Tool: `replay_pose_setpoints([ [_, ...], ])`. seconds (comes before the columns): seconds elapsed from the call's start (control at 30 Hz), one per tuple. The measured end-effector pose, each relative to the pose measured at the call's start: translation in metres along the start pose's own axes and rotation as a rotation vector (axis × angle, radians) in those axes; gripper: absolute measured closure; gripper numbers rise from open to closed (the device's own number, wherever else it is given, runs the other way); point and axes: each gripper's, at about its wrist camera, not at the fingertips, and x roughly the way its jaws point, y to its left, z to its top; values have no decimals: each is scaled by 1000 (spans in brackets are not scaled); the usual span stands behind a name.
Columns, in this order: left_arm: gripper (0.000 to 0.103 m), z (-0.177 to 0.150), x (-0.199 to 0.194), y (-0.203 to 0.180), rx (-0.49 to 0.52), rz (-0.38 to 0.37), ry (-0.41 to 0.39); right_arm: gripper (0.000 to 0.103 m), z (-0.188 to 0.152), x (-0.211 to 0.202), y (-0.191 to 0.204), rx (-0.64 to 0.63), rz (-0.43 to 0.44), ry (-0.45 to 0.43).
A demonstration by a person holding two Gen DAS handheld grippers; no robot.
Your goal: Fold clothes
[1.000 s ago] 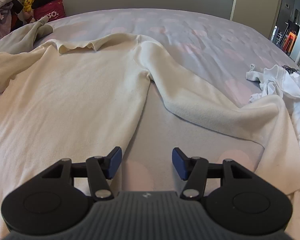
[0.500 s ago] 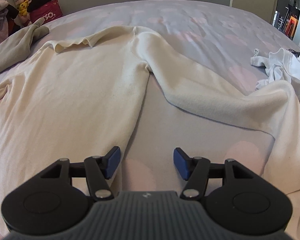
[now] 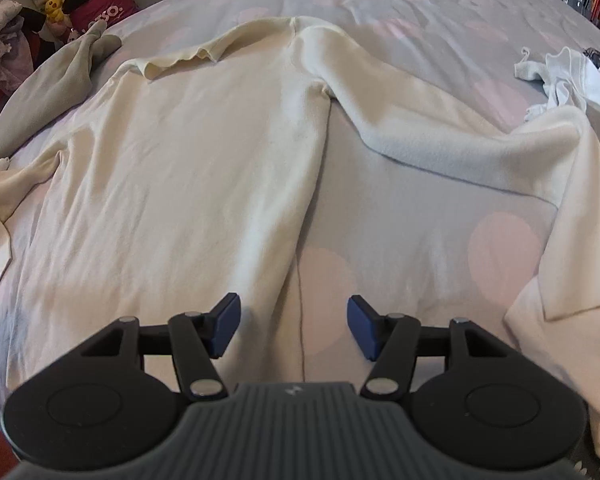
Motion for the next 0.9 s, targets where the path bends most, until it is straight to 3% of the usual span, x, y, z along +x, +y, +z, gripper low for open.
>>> replay_pose_setpoints([
  [0.3, 73, -35, 9, -1, -4, 83, 85, 41, -21, 1, 2, -12, -27, 136],
  [0.57, 71, -50, 26, 3, -19, 100, 105, 43, -26, 11, -7, 23, -32, 208],
  [0.63, 71, -54, 25, -2, -8, 115, 86, 64, -28, 11, -1, 1, -38, 225],
  [0.67, 72, -56, 24, -4, -4, 117, 78, 69, -30, 11, 6, -35, -61, 228],
  [0.73, 92, -58, 20, -9, -1, 91, 67, 93, -33, 9, 16, -88, -70, 227],
  [0.9, 99, -68, 6, -19, 16, 35, 12, 96, -33, 0, 21, -89, -74, 222],
])
